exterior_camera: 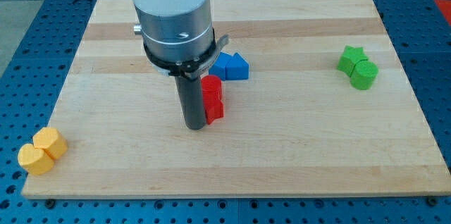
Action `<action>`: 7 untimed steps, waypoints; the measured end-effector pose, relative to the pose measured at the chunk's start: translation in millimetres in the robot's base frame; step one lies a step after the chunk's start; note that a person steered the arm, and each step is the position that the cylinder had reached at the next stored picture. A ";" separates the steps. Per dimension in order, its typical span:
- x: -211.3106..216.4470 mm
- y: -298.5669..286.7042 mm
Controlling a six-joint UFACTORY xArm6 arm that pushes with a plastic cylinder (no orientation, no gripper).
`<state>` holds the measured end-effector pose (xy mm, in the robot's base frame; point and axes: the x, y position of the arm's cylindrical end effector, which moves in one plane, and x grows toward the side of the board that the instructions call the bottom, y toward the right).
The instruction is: Push green star towards center
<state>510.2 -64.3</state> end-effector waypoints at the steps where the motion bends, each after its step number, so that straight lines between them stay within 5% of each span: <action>1: -11.7 -0.2; 3: 15.3 21.6; 5: 18.1 170.2; 7: -60.7 332.9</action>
<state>449.5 268.6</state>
